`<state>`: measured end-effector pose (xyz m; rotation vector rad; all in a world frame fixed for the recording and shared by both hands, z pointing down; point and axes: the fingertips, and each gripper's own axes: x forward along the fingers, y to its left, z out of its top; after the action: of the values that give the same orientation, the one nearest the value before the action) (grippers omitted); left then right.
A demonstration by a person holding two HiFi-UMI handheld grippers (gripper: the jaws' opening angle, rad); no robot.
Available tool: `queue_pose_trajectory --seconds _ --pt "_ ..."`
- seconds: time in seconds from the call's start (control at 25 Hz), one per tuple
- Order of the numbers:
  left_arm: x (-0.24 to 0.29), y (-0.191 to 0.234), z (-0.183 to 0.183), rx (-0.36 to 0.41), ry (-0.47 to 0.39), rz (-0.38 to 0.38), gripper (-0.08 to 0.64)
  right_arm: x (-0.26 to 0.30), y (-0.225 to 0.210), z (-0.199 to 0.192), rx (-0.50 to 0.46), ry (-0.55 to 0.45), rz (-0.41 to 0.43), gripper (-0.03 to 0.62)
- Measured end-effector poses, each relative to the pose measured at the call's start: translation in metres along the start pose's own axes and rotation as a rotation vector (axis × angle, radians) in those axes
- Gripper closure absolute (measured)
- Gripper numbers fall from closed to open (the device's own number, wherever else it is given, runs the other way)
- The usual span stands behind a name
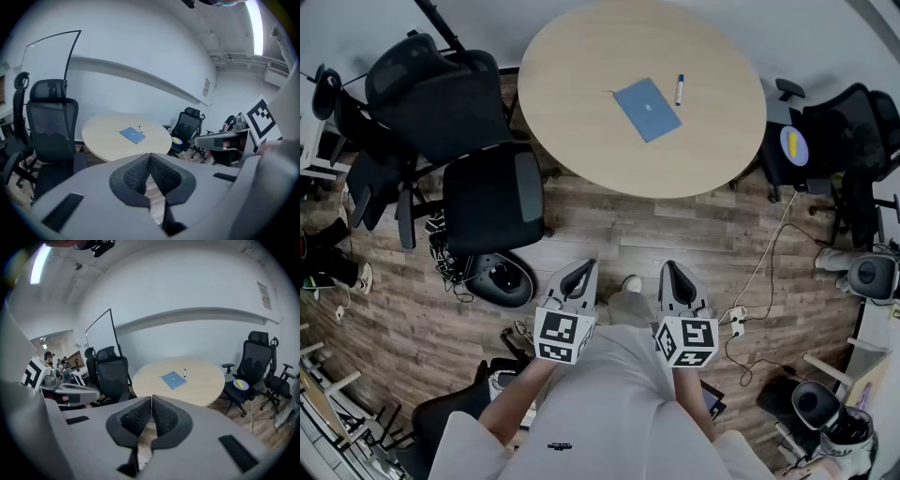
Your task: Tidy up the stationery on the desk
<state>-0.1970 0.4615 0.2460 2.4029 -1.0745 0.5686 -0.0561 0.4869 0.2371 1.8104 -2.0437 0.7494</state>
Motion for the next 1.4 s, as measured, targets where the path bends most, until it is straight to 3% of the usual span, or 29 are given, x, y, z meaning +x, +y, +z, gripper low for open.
queue_pose_trajectory --seconds 0.32,0.48,0.68,0.84,1.08,1.4 --pt "0.007 -0.067 0.002 0.052 -0.005 -0.001 0.54 -0.048 -0.041 -0.015 0.021 -0.047 0.002 0.557" --pt "0.019 -0.1 0.01 0.077 -0.012 -0.002 0.54 -0.054 -0.071 -0.011 0.101 -0.09 0.032 0.557" --pt "0.022 -0.122 0.008 0.109 -0.015 0.036 0.54 -0.06 -0.089 -0.007 0.084 -0.134 0.066 0.557" --pt "0.027 -0.128 0.0 0.091 -0.008 0.071 0.54 -0.057 -0.107 -0.015 0.098 -0.125 0.079 0.557" --pt "0.051 -0.109 0.028 0.106 -0.021 0.067 0.54 -0.029 -0.12 0.0 0.136 -0.111 0.05 0.557" --pt "0.124 -0.024 0.09 0.098 -0.022 0.004 0.54 0.072 -0.103 0.061 0.118 -0.101 0.007 0.557"
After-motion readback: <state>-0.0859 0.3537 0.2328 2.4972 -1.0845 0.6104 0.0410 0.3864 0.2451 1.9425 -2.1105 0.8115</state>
